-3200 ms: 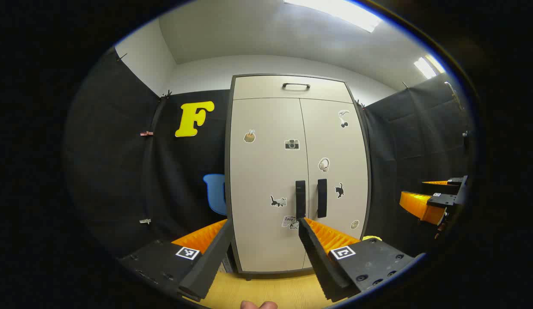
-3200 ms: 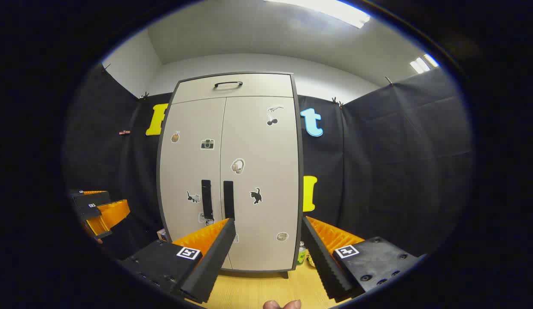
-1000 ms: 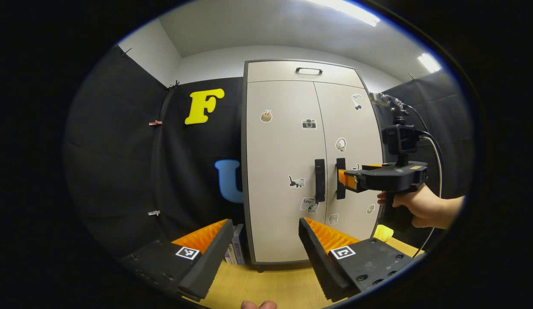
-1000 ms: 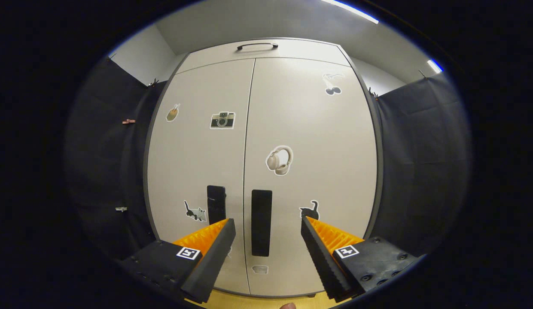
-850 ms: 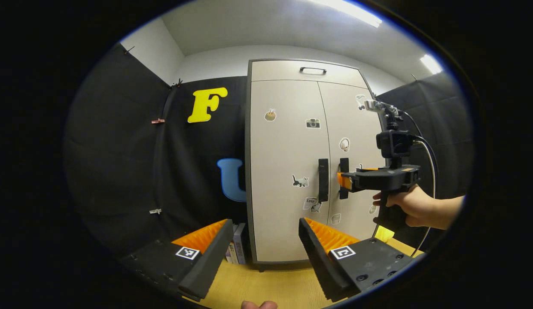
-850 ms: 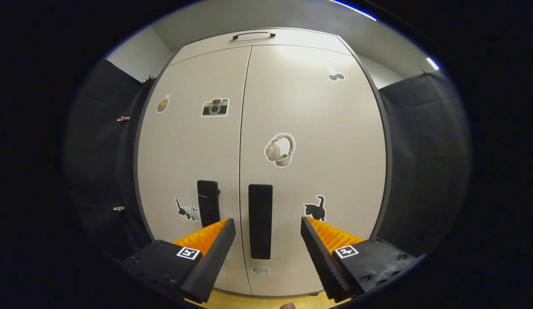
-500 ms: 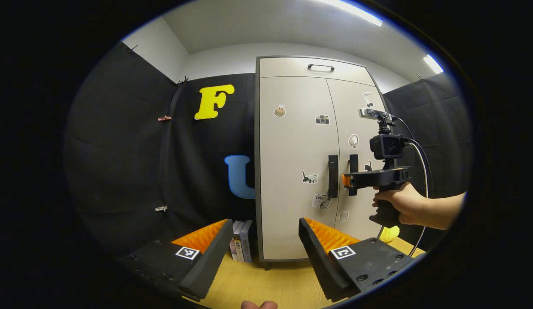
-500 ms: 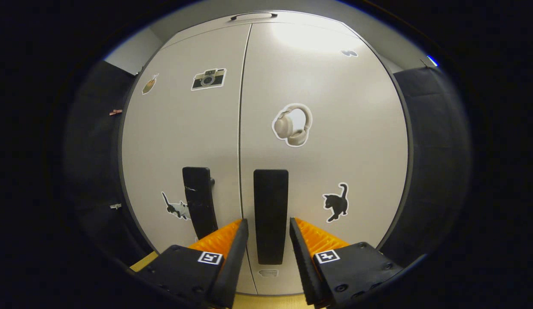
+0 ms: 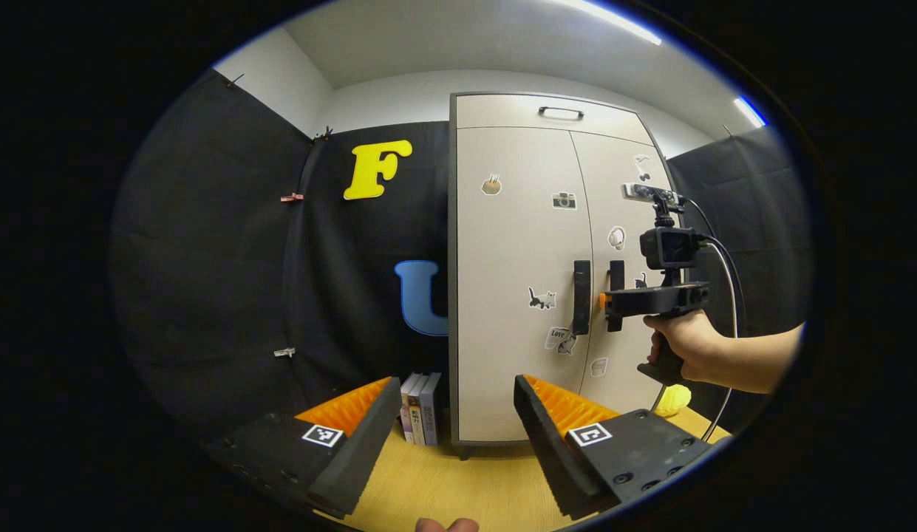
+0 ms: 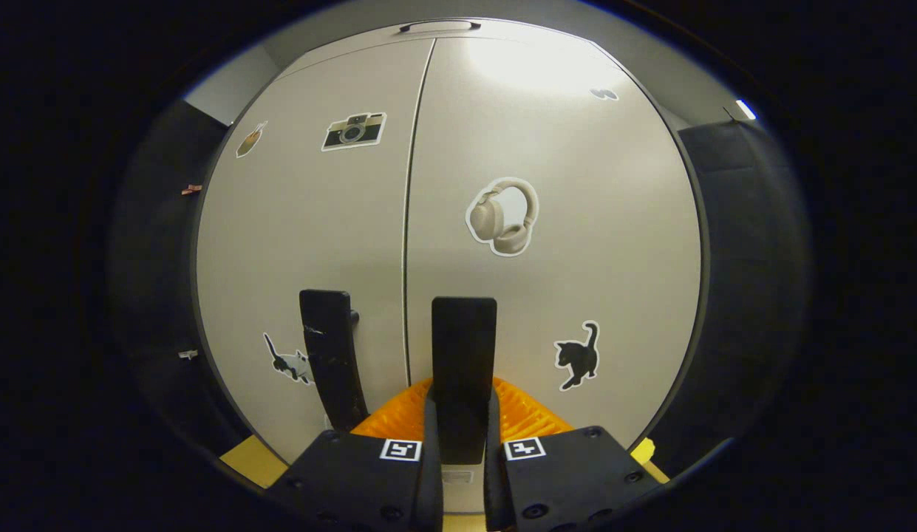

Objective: Open the right door of the double-door shoe cabinet with the right hand, and open the left door with the left hand.

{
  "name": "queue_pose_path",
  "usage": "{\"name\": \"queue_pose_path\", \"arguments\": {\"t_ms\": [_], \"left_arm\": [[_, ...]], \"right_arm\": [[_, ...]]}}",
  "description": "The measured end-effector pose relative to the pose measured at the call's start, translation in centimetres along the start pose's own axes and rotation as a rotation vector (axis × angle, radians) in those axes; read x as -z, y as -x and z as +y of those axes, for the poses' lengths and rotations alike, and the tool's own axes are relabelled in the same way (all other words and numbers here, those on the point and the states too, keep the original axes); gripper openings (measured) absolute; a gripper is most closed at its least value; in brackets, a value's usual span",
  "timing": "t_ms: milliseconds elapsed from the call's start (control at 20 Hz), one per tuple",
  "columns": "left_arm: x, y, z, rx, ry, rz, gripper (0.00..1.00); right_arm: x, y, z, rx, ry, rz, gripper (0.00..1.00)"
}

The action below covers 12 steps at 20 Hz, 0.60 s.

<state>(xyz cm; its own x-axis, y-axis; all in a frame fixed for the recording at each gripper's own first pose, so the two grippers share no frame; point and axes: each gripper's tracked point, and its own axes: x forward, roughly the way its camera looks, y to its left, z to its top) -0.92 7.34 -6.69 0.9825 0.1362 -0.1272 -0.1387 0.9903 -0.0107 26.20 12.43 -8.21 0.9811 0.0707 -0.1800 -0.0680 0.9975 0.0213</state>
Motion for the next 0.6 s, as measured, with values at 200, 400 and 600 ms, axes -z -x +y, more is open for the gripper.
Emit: {"name": "queue_pose_path", "arguments": {"t_ms": [200, 400, 600], "left_arm": [[-0.2, 0.2, -0.2, -0.008, -0.008, -0.004, 0.95], [-0.1, 0.7, -0.8, -0.011, -0.012, 0.003, 0.95], [-0.3, 1.2, -1.3, -0.015, -0.028, 0.005, 0.95]], "right_arm": [[-0.2, 1.4, -0.2, -0.005, 0.016, -0.021, 0.19], [-0.7, 2.9, -0.8, -0.06, -0.021, -0.04, 0.19], [-1.1, 4.4, -1.7, -0.122, -0.076, -0.023, 0.19]]}}
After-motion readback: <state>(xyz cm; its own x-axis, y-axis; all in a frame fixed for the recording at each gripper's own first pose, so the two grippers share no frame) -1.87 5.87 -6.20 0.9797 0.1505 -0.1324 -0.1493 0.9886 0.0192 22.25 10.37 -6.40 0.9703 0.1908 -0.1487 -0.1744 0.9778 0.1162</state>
